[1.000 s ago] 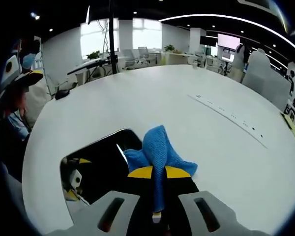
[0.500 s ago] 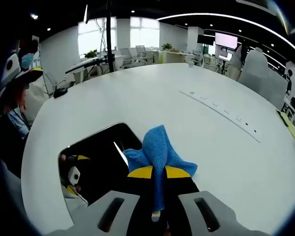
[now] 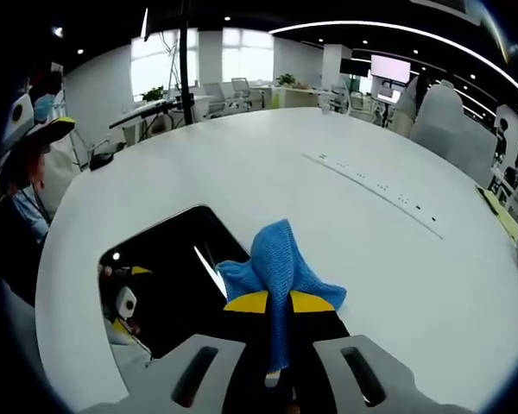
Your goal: Wipe the mirror surface with the cleaning cloth until all visible marks leave the cleaned area.
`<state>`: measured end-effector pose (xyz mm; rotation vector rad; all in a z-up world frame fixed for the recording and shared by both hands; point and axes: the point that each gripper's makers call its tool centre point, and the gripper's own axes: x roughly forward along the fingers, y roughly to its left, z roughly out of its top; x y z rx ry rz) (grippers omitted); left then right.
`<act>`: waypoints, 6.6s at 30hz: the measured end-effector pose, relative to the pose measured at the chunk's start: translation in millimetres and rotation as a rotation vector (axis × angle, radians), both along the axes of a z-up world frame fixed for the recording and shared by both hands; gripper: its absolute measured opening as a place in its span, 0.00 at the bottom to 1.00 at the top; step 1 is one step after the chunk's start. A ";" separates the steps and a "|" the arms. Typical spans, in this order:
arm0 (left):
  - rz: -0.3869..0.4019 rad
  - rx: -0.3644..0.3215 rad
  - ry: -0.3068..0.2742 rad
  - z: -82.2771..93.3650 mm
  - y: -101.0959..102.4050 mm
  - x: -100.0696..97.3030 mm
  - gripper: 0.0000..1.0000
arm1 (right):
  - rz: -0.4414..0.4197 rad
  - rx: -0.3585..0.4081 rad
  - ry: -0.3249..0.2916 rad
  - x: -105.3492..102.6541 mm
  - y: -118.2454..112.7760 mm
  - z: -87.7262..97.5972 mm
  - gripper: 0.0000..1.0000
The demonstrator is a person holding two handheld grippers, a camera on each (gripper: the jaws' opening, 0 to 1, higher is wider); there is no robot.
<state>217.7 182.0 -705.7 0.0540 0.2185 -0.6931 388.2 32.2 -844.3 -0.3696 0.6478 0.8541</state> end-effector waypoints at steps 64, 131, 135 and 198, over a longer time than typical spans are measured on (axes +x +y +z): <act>-0.025 -0.002 -0.011 4.2 -10.8 2.4 0.77 | -0.105 -0.043 0.005 -4.2 -67.8 0.2 0.02; -0.047 -0.005 -0.025 9.1 -17.5 1.7 0.76 | -0.126 -0.034 -0.007 -56.3 -79.5 -0.7 0.02; -0.047 -0.007 -0.023 9.1 -17.8 1.5 0.75 | -0.126 -0.034 -0.009 -60.0 -79.4 -0.6 0.02; -0.056 -0.002 -0.026 9.5 -19.2 2.5 0.75 | -0.038 -0.004 0.008 -73.1 -36.5 -0.5 0.02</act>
